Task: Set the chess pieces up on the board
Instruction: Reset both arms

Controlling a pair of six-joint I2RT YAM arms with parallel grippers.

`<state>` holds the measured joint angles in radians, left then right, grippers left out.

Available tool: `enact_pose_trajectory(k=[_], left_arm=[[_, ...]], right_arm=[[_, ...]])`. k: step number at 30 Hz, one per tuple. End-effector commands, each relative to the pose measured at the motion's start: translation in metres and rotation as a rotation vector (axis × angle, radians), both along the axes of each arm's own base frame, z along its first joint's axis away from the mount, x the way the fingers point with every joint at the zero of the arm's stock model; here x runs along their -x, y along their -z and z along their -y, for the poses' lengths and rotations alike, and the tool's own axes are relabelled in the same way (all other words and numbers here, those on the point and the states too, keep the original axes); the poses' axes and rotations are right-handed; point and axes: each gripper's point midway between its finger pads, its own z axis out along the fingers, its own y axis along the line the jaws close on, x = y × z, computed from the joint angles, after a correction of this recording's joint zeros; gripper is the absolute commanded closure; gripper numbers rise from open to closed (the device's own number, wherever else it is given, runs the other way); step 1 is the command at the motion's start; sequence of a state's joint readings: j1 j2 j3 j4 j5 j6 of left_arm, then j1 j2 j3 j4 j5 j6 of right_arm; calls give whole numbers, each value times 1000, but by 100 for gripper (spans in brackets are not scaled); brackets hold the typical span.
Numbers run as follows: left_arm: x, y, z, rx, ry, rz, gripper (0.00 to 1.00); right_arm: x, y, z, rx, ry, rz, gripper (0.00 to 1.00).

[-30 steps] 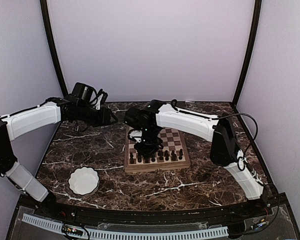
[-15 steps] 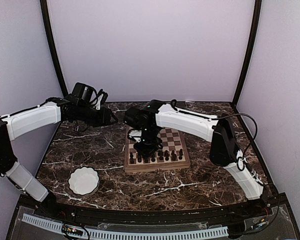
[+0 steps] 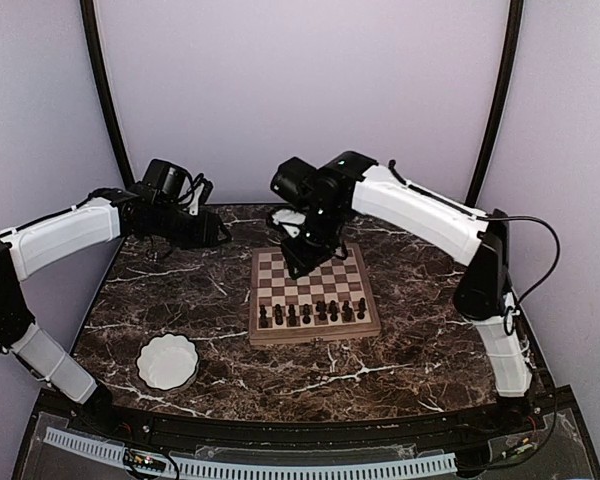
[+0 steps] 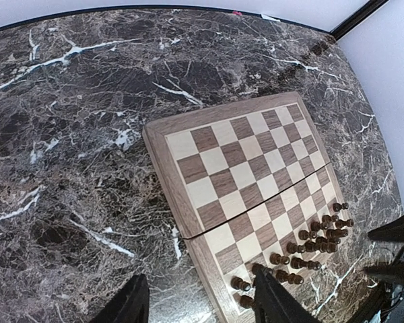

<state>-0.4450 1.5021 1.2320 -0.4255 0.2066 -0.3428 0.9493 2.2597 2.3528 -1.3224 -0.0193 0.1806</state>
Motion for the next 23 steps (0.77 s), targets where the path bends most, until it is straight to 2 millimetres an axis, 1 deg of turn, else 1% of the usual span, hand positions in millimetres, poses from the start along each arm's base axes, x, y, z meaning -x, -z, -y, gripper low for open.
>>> enact_pose_trajectory(k=[1, 2, 3, 5, 7, 8, 9, 10, 11, 12, 13, 14, 15, 17, 19, 23], left_arm=[[2, -37, -16, -16, -56, 79, 44], [1, -43, -17, -11, -64, 93, 44], [0, -51, -20, -6, -81, 116, 44], [-2, -65, -24, -1, -105, 158, 44], [-4, -79, -26, -8, -105, 210, 45], [-7, -87, -29, -16, -113, 238, 45], [-7, -92, -30, -29, -110, 258, 45], [-9, -99, -33, -40, -120, 278, 45], [-10, -101, -36, -63, -124, 292, 45], [-12, -105, -41, -83, -143, 309, 44], [-12, -107, -42, -92, -141, 318, 33], [-13, -108, -43, -97, -144, 323, 26], [-13, -108, -42, -95, -140, 326, 9], [-14, -108, -40, -81, -139, 319, 2], [-14, -108, -37, -56, -142, 310, 1], [-14, -109, -35, -27, -148, 306, 1]], right_arm=[[-41, -93, 38, -118, 101, 270, 60], [-51, -99, 47, -115, 130, 333, 57], [-58, -119, 62, -138, 165, 411, 53], [-73, -147, 94, -183, 270, 528, 45], [-88, -168, 133, -252, 414, 609, 37], [-95, -171, 156, -289, 500, 628, 31], [-97, -176, 178, -332, 572, 638, 23], [-101, -179, 200, -381, 645, 648, 12], [-102, -166, 221, -396, 704, 648, 3], [-103, -168, 242, -422, 771, 683, 2], [-102, -171, 260, -437, 830, 723, 1], [-99, -175, 274, -452, 866, 758, 1], [-98, -184, 284, -471, 889, 805, 2], [-91, -193, 294, -485, 892, 852, 1], [-89, -195, 295, -489, 868, 866, 1], [-95, -177, 291, -432, 868, 806, 2]])
